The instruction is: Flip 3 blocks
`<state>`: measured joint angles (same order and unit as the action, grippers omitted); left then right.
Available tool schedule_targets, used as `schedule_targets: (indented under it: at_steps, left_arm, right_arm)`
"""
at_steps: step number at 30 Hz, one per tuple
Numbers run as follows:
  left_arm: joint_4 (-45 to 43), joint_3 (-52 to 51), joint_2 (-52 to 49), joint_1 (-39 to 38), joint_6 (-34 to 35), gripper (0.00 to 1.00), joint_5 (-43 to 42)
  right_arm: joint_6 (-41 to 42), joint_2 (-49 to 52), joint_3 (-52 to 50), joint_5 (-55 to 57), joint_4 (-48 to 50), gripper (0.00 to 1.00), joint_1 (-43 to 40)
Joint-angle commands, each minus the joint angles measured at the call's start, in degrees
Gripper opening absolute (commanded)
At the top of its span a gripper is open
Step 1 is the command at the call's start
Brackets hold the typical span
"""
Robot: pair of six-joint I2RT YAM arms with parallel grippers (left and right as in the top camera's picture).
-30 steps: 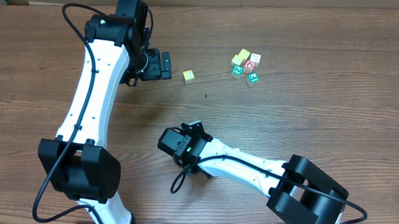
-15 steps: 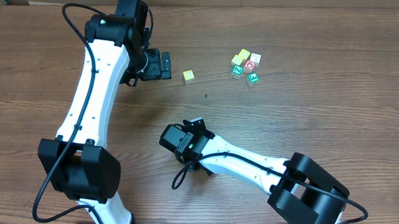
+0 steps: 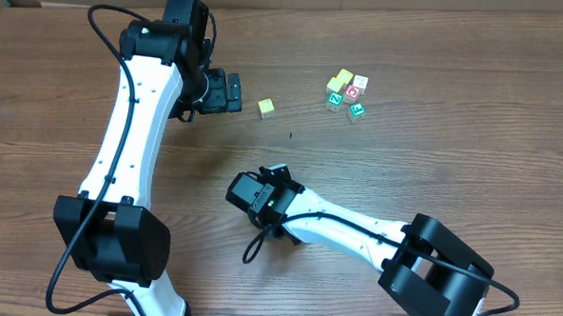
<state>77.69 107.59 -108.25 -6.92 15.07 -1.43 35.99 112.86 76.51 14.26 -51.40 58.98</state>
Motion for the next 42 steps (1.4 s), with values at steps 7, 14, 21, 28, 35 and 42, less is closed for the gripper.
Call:
schedule_targets:
  at_steps: [7, 14, 21, 28, 35, 42]
  left_arm:
    - [-0.20, 0.09, -0.46, -0.22, 0.79, 1.00, 0.39]
    - [-0.20, 0.09, -0.46, -0.22, 0.79, 1.00, 0.39]
    - [-0.20, 0.09, -0.46, -0.22, 0.79, 1.00, 0.37]
    - [-0.20, 0.09, -0.46, -0.22, 0.79, 1.00, 0.39]
    - [-0.20, 0.09, -0.46, -0.22, 0.79, 1.00, 0.39]
    - [-0.20, 0.09, -0.46, -0.22, 0.81, 1.00, 0.39]
  right_arm:
    - [-0.48, -7.13, 4.22, -13.57, -7.45, 0.11, -3.45]
    - [-0.44, -7.10, 0.90, -13.33, -10.23, 0.04, -3.43]
    - [-0.39, -7.08, -6.08, -13.35, -5.60, 0.04, -3.39]
    - [-0.42, -7.08, -8.24, -13.31, -0.31, 0.04, -3.39]
    - [-0.42, -7.08, -8.24, -12.22, -0.13, 0.04, -3.43]
    - [-0.39, -7.08, -8.26, -9.84, -2.05, 0.04, -3.45]
